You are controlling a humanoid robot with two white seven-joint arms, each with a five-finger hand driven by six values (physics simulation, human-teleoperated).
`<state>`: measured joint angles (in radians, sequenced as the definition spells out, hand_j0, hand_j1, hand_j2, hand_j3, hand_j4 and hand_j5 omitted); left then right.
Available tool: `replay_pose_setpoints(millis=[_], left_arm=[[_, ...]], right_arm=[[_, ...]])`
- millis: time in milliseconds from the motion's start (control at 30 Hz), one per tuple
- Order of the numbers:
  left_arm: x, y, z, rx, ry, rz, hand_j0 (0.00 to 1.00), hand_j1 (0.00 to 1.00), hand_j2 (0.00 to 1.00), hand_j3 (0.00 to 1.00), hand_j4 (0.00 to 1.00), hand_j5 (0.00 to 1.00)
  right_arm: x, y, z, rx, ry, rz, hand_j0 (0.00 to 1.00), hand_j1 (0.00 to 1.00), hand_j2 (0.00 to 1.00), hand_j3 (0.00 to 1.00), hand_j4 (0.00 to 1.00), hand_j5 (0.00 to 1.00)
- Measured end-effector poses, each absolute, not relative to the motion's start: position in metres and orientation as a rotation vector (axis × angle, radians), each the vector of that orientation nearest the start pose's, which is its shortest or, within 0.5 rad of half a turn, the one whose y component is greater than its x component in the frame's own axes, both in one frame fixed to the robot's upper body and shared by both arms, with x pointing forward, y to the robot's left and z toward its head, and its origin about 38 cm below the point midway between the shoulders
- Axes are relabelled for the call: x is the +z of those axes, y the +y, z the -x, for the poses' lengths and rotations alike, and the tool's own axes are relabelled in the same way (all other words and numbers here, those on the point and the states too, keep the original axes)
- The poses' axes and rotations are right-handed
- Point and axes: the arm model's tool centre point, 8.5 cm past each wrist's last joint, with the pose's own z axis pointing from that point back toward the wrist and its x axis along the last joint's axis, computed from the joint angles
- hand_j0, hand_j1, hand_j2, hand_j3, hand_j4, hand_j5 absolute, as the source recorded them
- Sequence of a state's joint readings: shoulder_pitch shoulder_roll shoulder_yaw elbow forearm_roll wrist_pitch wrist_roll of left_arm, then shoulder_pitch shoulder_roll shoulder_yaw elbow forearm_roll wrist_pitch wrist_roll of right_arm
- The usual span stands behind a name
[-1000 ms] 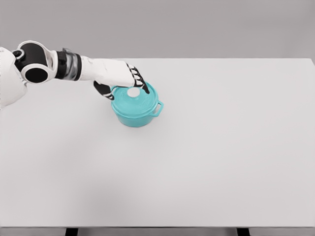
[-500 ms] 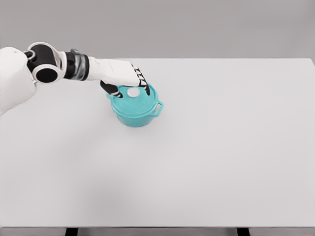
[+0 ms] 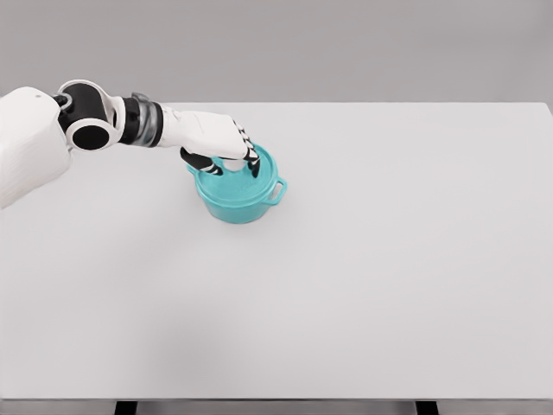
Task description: Open the lid of the pot with left arm
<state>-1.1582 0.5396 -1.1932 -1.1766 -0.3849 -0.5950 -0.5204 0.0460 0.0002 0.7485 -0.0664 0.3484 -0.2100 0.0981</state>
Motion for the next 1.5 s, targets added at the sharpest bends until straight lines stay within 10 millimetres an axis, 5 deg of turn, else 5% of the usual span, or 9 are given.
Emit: replay_pose_setpoints(millis=[433, 567, 767, 1000, 1067, 1133, 1233, 1500], left_arm=[[0.237, 0.178, -0.499, 3.069, 1.592, 0.413, 0.44, 0.44, 0.44, 0.44, 0.44, 0.44], [0.252, 0.208, -0.495, 3.077, 1.578, 0.492, 0.4, 0.4, 0.4, 0.4, 0.4, 0.4], [0.275, 0.286, -0.475, 3.142, 1.496, 0.675, 0.4, 0.4, 0.4, 0.4, 0.4, 0.4], [0.266, 0.32, -0.469, 3.233, 1.41, 0.733, 0.42, 0.42, 0.42, 0.42, 0.42, 0.42], [0.26, 0.326, -0.471, 3.257, 1.367, 0.753, 0.44, 0.44, 0.44, 0.44, 0.44, 0.44], [0.257, 0.326, -0.472, 3.265, 1.347, 0.756, 0.59, 0.59, 0.59, 0.59, 0.59, 0.59], [0.253, 0.325, -0.473, 3.271, 1.34, 0.749, 1.0, 1.0, 1.0, 1.0, 1.0, 1.0], [0.247, 0.334, -0.475, 3.304, 1.334, 0.757, 1.0, 1.0, 1.0, 1.0, 1.0, 1.0]], right_arm=[[-0.262, -0.231, 0.008, 1.103, -0.115, -0.164, 1.0, 1.0, 1.0, 1.0, 1.0, 1.0], [-0.262, -0.231, 0.008, 1.103, -0.115, -0.164, 1.0, 1.0, 1.0, 1.0, 1.0, 1.0], [-0.262, -0.231, 0.007, 1.104, -0.116, -0.163, 1.0, 1.0, 1.0, 1.0, 1.0, 1.0], [-0.262, -0.231, 0.008, 1.103, -0.115, -0.164, 1.0, 1.0, 1.0, 1.0, 1.0, 1.0], [-0.262, -0.231, 0.007, 1.104, -0.116, -0.163, 1.0, 1.0, 1.0, 1.0, 1.0, 1.0], [-0.262, -0.231, 0.008, 1.103, -0.114, -0.164, 1.0, 1.0, 1.0, 1.0, 1.0, 1.0], [-0.262, -0.231, 0.009, 1.103, -0.114, -0.164, 1.0, 1.0, 1.0, 1.0, 1.0, 1.0], [-0.262, -0.231, 0.008, 1.103, -0.114, -0.164, 1.0, 1.0, 1.0, 1.0, 1.0, 1.0]])
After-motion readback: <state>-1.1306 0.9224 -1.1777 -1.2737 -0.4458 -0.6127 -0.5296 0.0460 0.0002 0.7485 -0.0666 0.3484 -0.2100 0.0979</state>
